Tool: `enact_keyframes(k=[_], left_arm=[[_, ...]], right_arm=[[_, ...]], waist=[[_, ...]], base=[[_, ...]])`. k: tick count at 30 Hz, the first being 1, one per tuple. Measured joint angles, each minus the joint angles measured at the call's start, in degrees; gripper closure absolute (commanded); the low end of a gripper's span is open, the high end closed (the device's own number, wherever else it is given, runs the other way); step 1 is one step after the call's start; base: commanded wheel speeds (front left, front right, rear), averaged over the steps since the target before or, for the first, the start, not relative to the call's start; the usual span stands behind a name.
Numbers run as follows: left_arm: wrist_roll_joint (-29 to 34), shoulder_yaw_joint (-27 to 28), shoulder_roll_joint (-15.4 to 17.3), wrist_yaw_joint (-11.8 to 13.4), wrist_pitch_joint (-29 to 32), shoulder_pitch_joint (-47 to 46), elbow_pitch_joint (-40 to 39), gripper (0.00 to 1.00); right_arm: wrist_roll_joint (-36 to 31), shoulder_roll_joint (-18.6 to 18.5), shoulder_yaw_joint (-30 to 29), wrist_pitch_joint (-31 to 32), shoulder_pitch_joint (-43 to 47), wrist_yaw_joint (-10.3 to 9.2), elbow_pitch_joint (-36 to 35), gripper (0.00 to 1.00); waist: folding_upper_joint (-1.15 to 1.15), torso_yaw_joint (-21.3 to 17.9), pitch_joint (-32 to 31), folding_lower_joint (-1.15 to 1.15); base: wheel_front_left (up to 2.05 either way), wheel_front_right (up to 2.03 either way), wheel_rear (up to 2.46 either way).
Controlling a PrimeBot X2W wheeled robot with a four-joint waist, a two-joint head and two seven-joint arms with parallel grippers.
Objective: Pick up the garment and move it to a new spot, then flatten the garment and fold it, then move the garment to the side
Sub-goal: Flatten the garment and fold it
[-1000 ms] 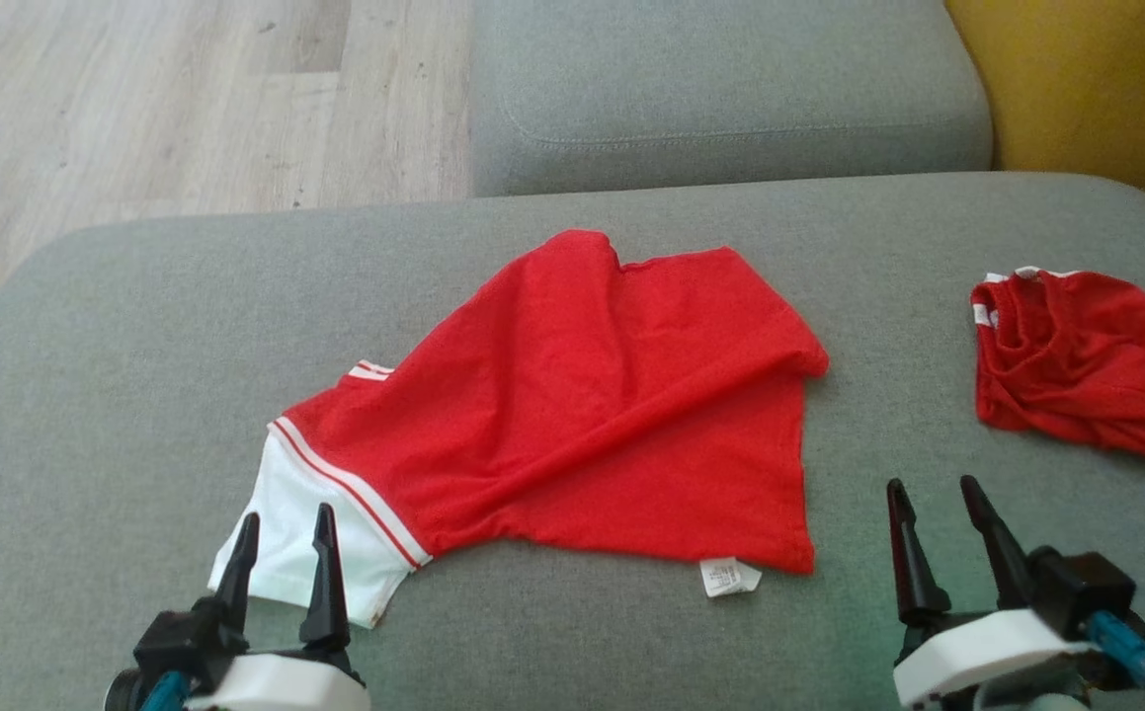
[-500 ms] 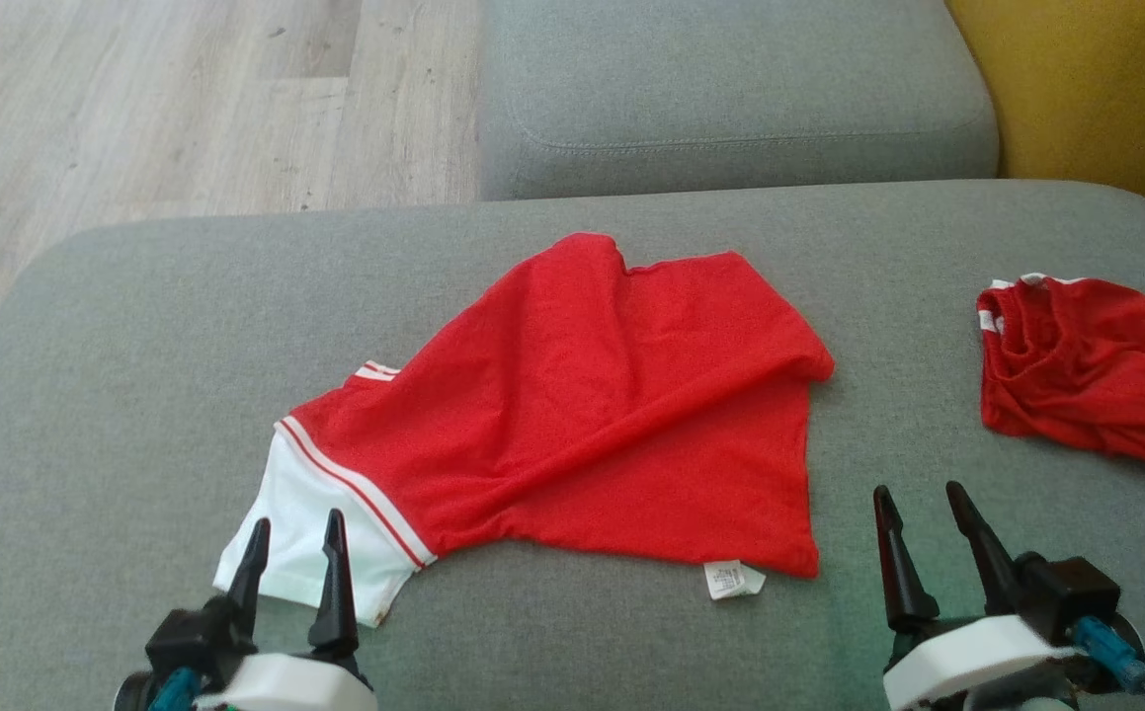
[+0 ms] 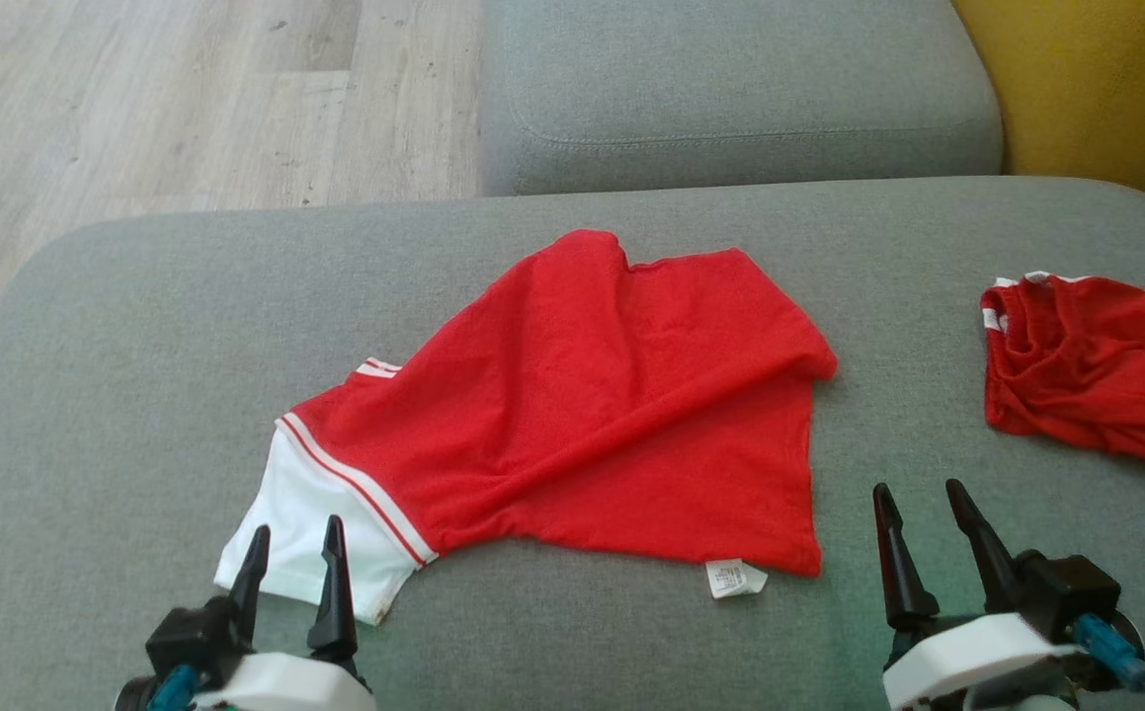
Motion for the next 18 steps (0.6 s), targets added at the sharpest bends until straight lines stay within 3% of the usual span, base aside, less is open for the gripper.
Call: enact_keyframes(k=[6, 18], left_arm=[[-0.02, -0.13, 0.20, 0.24, 0.56, 0.03, 0.01, 0.00], [-0.59, -0.33, 0.87, 0.75, 1.57, 0.03, 0.79, 0.00]], right_arm=[[0.00, 0.00, 0.44, 0.09, -0.13, 0.00, 0.36, 0.00], [0.81, -0.01, 2.65, 3.58, -4.35, 0.00, 16.29, 0.00]], waist=[[0.00, 0.49, 0.30, 0.00], [0.00, 4.55, 2.83, 0.00]], base=[[0.00, 0.00, 0.00], [0.00, 0.00, 0.00]])
